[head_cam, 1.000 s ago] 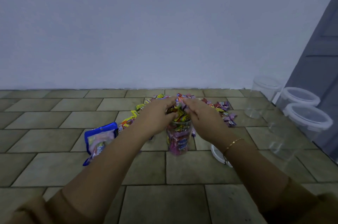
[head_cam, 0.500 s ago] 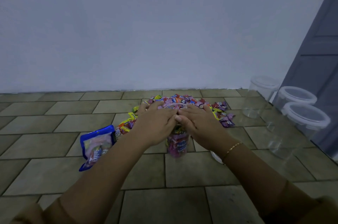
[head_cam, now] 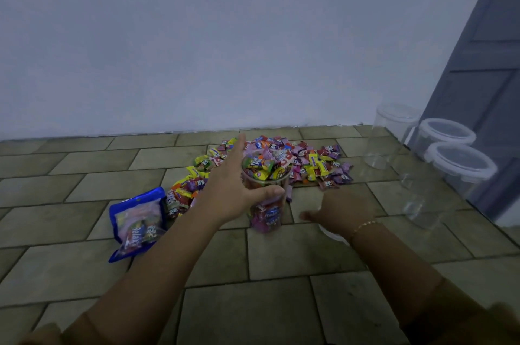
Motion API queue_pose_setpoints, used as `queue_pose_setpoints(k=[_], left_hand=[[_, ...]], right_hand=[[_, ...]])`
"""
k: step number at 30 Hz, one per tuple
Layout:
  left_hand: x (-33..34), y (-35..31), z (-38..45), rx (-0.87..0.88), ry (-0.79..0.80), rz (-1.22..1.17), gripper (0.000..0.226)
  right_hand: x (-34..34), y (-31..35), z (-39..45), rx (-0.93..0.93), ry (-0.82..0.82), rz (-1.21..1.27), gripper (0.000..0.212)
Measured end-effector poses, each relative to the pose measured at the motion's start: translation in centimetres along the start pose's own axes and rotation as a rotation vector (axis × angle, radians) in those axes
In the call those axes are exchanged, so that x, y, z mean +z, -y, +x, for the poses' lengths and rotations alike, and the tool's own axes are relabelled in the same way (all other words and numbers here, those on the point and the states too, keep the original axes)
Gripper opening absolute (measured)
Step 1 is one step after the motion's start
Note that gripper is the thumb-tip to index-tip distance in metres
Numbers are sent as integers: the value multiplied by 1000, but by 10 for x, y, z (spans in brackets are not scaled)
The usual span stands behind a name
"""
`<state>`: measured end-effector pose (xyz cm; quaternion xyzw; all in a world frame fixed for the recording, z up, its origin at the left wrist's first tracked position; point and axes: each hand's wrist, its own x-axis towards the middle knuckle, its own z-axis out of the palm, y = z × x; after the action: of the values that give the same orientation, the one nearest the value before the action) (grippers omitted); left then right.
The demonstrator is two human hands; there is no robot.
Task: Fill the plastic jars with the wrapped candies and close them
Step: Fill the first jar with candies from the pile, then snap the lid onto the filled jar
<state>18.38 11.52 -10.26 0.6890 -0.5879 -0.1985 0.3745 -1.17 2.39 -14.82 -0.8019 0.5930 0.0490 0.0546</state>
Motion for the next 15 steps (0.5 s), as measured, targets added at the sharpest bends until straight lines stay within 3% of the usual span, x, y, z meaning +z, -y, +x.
queue_pose_setpoints(k=[2, 5, 10, 13, 15], left_hand=[[6, 2, -1, -41, 16, -99, 133], [11, 3, -2, -53, 19, -155, 122], [11, 6, 0, -48, 35, -203, 104], [13, 8, -1, -55, 31, -224, 102], [14, 9, -1, -61, 24, -230, 103]], right_hand=[[15, 1, 7, 53, 108, -29, 59], [26, 5, 16, 93, 238, 19, 58], [-10, 3, -8, -194, 247, -101, 32], [-50, 5, -23, -257, 245, 62, 16], [-68, 5, -24, -339, 183, 171, 18]])
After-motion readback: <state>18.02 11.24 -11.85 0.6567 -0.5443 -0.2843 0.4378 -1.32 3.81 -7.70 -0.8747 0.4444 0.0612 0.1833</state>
